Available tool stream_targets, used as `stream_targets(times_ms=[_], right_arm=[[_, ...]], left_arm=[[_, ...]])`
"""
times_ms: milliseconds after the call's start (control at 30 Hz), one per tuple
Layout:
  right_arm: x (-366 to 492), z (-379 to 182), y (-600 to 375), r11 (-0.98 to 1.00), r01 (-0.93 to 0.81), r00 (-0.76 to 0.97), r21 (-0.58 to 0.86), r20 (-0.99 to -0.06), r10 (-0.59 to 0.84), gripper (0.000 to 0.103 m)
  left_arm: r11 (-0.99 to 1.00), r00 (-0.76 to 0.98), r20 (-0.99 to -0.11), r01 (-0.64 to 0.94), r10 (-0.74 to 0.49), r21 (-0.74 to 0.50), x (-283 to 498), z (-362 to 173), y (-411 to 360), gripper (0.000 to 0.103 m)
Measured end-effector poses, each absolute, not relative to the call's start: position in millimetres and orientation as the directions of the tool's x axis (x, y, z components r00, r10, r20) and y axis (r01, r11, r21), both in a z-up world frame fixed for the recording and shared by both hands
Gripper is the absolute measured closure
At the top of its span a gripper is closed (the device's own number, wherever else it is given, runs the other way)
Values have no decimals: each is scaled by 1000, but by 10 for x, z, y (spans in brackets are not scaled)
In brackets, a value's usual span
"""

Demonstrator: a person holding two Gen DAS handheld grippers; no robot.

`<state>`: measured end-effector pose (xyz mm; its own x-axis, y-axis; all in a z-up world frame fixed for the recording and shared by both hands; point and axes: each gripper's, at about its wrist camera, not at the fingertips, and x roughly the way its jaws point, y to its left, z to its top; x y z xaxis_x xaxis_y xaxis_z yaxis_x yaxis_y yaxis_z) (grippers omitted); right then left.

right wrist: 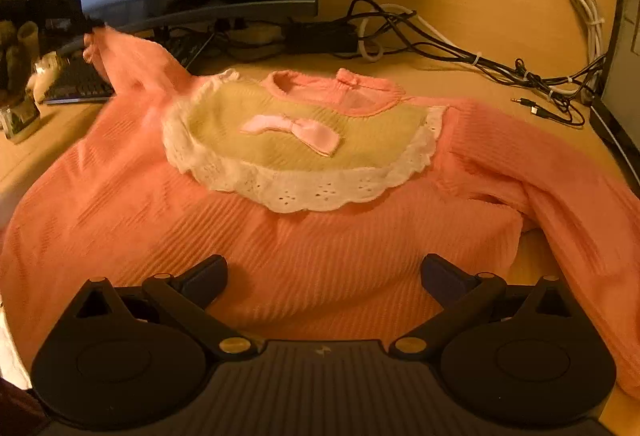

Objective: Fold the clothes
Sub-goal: 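Grasp the pink sleeve with the left tool and fold it across the bib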

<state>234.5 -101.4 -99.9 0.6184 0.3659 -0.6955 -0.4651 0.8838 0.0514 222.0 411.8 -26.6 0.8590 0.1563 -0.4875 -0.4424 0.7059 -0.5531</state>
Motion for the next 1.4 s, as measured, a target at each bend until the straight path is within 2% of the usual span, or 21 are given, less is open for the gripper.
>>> stream_targets(times_ms=[67,100,167,200,400,533,633,700,733,767,800,833,867,1033,1133,1233,1267,1300,1333,1367,1400], right_arm=[[2345,-999,-1035,883,-465,618,63,-691,374,0],[2345,-998,-1045,883,-464,618,68,-689,378,0],[2344,-998,-1066,882,-464,619,79,-684,387,0],[2344,-997,-1076,882,-464,619,85,-682,391,0],[2341,-997,-1116,880,-463,620,106,-671,407,0],[2337,-1000,-1096,882,-463,623,94,-674,398,0],[2331,-1003,-1071,883,-463,625,75,-679,385,0],[2328,-1009,-1041,885,-463,628,56,-684,372,0],[2325,-1011,-1029,885,-463,629,50,-686,367,0],[2324,-1013,-1025,885,-462,629,48,-686,365,0],[2320,-1013,-1026,886,-462,629,48,-686,365,0],[2316,-1014,-1028,886,-462,630,49,-685,366,0],[2315,-1013,-1033,885,-462,629,52,-684,369,0],[2317,-1015,-1064,884,-461,628,72,-678,383,0],[2315,-1020,-1059,884,-462,628,70,-679,382,0],[2313,-1019,-1038,885,-462,629,60,-682,374,0],[2312,-1019,-1034,886,-461,629,58,-683,372,0],[2310,-1021,-1027,886,-461,629,54,-684,369,0],[2307,-1023,-1017,886,-461,630,47,-686,364,0],[2303,-1027,-1002,886,-461,631,38,-689,358,0],[2300,-1029,-991,886,-462,631,30,-691,353,0]], left_arm=[[731,868,-469,-425,162,-533,2241,-91,4254,93],[746,869,-464,-423,172,-515,2228,-14,4297,84],[763,858,-455,-454,237,-459,2144,51,4312,17],[765,863,-446,-449,237,-462,2086,40,4315,10],[610,887,-454,-406,84,-681,1708,-369,4217,9],[598,871,-492,-392,-3,-698,1741,-637,4047,12],[584,867,-498,-413,17,-699,1945,-705,4051,14],[581,856,-514,-446,54,-681,2100,-719,4112,19],[587,847,-527,-462,69,-665,2157,-710,4123,33],[597,836,-543,-476,80,-645,2199,-692,4116,59],[608,825,-558,-490,91,-625,2240,-674,4109,74],[618,813,-573,-503,102,-604,2282,-656,4102,96],[631,818,-565,-495,108,-597,2270,-586,4069,96],[791,920,-388,-275,52,-547,2088,186,3566,96],[840,923,-377,-149,-71,-522,2108,205,3113,96],[863,901,-386,-27,-198,-505,2137,143,2655,90],[867,889,-390,14,-239,-499,2147,123,2503,84],[868,876,-394,55,-279,-493,2156,102,2350,74],[868,860,-397,97,-319,-488,2166,82,2198,42],[865,843,-402,138,-358,-482,2175,61,2045,22],[861,823,-406,179,-397,-477,2185,41,1892,19]])
